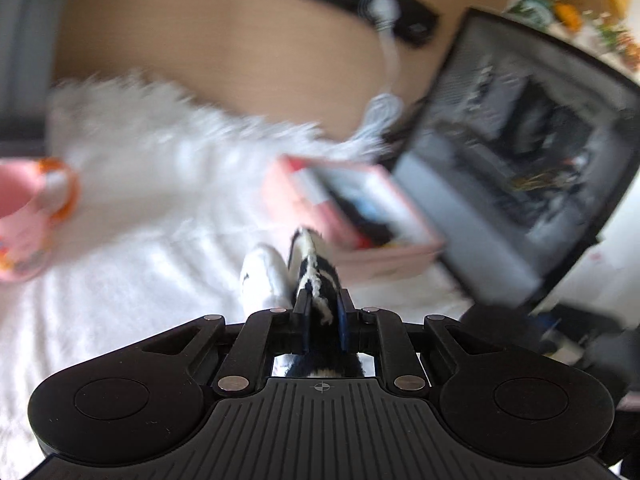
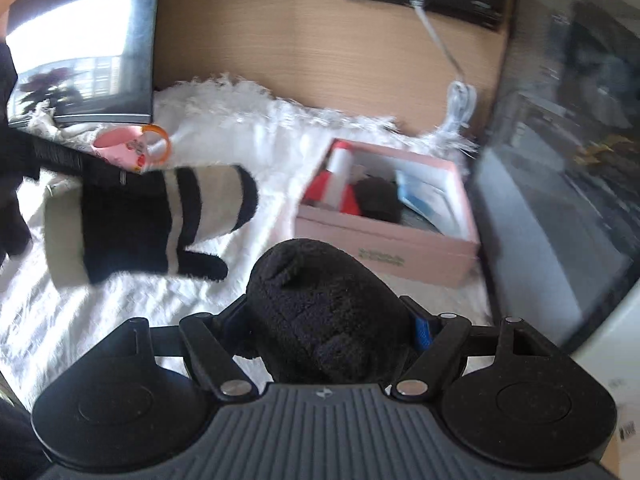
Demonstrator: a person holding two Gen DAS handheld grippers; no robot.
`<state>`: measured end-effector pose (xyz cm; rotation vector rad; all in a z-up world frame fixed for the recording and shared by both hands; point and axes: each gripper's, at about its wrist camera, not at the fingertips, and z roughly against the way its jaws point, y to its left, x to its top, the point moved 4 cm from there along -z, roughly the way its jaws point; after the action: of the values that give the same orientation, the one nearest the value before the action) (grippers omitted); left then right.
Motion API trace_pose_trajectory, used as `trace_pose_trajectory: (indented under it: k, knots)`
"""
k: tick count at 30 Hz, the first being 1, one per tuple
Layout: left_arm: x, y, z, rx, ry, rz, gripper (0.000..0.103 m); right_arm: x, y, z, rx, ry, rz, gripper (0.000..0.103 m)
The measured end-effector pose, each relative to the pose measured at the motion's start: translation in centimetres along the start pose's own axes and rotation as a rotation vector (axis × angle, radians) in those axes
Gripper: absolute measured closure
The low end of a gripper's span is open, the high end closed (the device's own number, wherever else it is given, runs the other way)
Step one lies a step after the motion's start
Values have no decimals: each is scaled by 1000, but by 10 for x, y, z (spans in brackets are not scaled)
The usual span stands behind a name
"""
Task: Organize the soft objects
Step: 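Carry the plush toy and mitten into the pink box and open both tools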
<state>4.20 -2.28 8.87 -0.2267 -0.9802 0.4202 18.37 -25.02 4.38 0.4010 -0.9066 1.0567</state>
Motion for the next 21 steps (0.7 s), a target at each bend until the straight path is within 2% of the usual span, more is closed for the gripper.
trace_pose_trajectory:
  k: [8,11,13,15,16,17,20,21]
  knots:
    - [81,-75,-33,-140,-112,-125,88,-26,-36,22,-86,13,-83,26]
    - [113,-95,-61,-140,-179,-137,88,-29,-47,26,-116,-3,-115,26]
    - [131,-102,-84,-133,-228,-110,88,-29,-55,28,-133,-14,-138,26]
    - [137,-103,-112,-96,-286,-103,86,-31,-60,29,-147,-17,-154,26]
    - [136,-102,-128,-69,-281,-94,85,-32,-63,28,-157,-14,-160,26]
    - [131,-98,-148,-36,-232,-76,85,-33,-64,26,-164,-9,-164,26]
    - [102,-78,-212,47,74,-33,86,-37,-67,21,-175,14,-179,26]
    - [90,-71,-225,59,138,-19,86,-38,-68,19,-176,21,-179,26]
